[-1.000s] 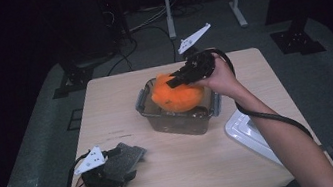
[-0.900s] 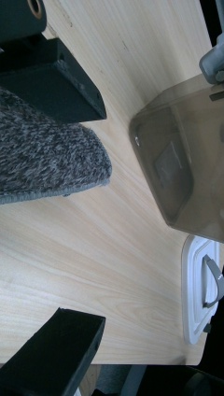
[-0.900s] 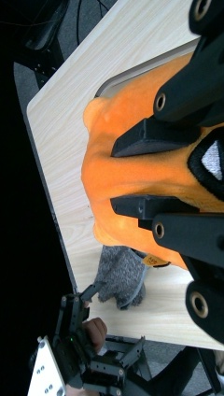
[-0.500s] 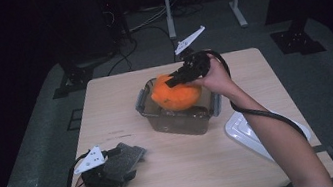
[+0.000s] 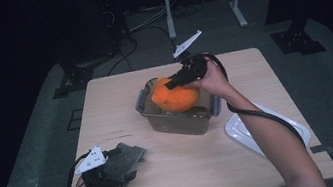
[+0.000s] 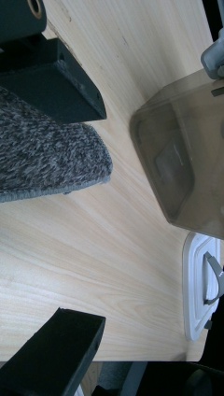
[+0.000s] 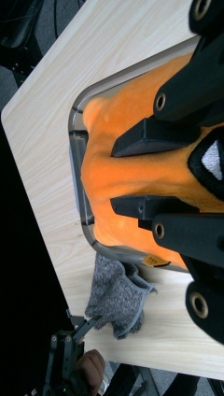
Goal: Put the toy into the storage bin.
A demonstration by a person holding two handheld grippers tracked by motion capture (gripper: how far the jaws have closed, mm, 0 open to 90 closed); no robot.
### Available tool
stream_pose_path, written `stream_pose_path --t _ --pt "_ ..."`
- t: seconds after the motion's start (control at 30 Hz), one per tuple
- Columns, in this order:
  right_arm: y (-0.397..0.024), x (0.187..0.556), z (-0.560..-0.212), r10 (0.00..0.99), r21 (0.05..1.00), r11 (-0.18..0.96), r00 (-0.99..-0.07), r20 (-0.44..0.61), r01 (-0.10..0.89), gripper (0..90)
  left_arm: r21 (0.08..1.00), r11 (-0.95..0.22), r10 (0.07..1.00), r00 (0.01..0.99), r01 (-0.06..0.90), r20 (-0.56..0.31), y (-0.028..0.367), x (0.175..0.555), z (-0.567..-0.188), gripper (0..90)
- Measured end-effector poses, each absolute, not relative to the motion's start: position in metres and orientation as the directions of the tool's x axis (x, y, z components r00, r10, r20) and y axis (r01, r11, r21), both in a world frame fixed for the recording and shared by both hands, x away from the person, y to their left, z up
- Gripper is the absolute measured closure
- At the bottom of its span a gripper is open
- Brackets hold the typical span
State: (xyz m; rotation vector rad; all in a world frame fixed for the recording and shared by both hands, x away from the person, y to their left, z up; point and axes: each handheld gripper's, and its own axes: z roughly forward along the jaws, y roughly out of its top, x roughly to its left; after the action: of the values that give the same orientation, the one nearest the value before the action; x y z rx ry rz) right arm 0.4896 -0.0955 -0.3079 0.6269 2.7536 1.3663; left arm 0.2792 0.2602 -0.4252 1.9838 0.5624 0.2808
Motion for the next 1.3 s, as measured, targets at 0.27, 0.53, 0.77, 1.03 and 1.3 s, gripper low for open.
stream_pose_path --t 0.27,0.53,0.77,1.03,1.3 --pt "-0.094 0.493 -0.321 0.359 0.75 0.548 -0.914 0.189 0.37 71.2 0.887 -0.378 0.503 0.863 0.265 -0.044 0.26 0.279 -0.426 2.6" --pt "-0.091 0.495 -0.33 0.361 0.739 0.554 -0.911 0.202 0.383 71.0 0.887 -0.38 0.504 0.863 0.264 -0.041 0.26 0.278 -0.425 2.6" --pt "-0.088 0.498 -0.338 0.366 0.722 0.563 -0.905 0.218 0.402 70.8 0.887 -0.379 0.504 0.863 0.265 -0.042 0.26 0.278 -0.425 2.6" --pt "-0.084 0.499 -0.346 0.366 0.703 0.579 -0.903 0.226 0.412 69.9 0.887 -0.38 0.504 0.863 0.261 -0.038 0.26 0.277 -0.425 2.6" --pt "-0.082 0.499 -0.35 0.372 0.69 0.588 -0.899 0.233 0.422 68.5 0.887 -0.382 0.505 0.862 0.261 -0.036 0.26 0.277 -0.425 2.6"
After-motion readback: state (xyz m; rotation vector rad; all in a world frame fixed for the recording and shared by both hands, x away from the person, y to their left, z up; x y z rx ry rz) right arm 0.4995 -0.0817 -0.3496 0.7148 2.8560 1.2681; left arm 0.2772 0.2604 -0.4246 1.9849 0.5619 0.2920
